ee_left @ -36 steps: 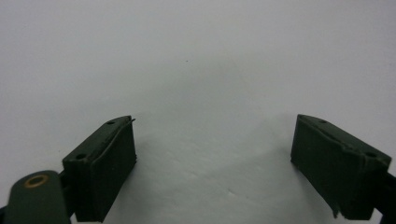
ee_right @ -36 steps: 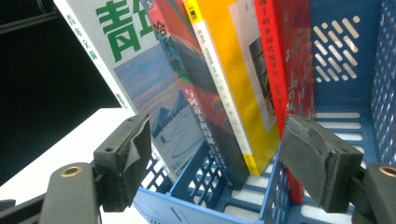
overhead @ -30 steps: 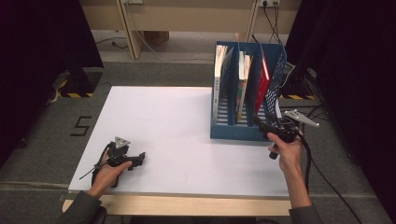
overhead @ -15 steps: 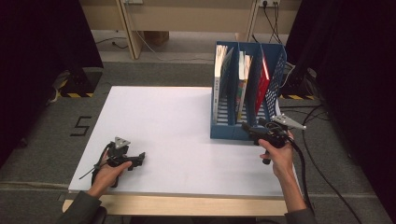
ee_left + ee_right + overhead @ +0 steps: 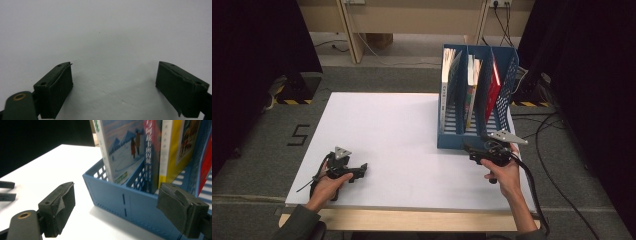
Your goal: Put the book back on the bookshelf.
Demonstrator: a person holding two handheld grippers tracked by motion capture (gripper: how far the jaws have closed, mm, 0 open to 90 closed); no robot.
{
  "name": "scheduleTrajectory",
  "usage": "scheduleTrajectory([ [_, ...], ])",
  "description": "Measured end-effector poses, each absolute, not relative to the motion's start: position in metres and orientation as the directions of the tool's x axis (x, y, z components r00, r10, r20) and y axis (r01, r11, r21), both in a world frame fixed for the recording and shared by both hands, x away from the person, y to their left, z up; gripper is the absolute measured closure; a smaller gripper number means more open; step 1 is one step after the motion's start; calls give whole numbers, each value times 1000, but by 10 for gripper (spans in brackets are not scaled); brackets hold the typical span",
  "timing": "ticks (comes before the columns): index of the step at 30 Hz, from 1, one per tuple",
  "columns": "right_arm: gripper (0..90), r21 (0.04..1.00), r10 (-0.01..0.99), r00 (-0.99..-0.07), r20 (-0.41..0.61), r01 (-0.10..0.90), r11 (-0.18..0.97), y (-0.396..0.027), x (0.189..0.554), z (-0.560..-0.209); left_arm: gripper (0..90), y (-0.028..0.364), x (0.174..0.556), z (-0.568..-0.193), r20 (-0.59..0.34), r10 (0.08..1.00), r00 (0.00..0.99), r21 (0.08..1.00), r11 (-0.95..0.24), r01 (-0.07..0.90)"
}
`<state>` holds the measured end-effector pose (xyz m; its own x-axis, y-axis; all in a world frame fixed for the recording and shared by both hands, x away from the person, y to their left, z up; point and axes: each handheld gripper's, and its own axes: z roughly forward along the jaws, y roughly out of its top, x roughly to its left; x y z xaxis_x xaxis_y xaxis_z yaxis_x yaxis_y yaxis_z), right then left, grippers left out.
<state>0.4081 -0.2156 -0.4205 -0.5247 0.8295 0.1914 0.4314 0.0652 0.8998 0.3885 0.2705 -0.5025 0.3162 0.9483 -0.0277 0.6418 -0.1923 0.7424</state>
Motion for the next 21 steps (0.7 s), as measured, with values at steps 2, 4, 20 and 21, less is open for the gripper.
scheduleTrajectory([
  [2, 160, 891, 819, -535, 207, 448, 67, -213, 405, -423, 128, 270, 389, -502, -28, 948, 316, 743, -192, 642],
  [4, 161, 890, 814, -547, 197, 448, 86, -210, 402, -425, 128, 271, 389, -502, -27, 948, 317, 742, -193, 642],
  [20, 163, 856, 794, -588, 158, 482, 187, -194, 381, -452, 128, 271, 388, -503, -28, 948, 317, 743, -192, 641],
  [21, 163, 853, 793, -588, 158, 486, 191, -194, 381, -454, 128, 271, 388, -503, -28, 948, 317, 743, -192, 641],
])
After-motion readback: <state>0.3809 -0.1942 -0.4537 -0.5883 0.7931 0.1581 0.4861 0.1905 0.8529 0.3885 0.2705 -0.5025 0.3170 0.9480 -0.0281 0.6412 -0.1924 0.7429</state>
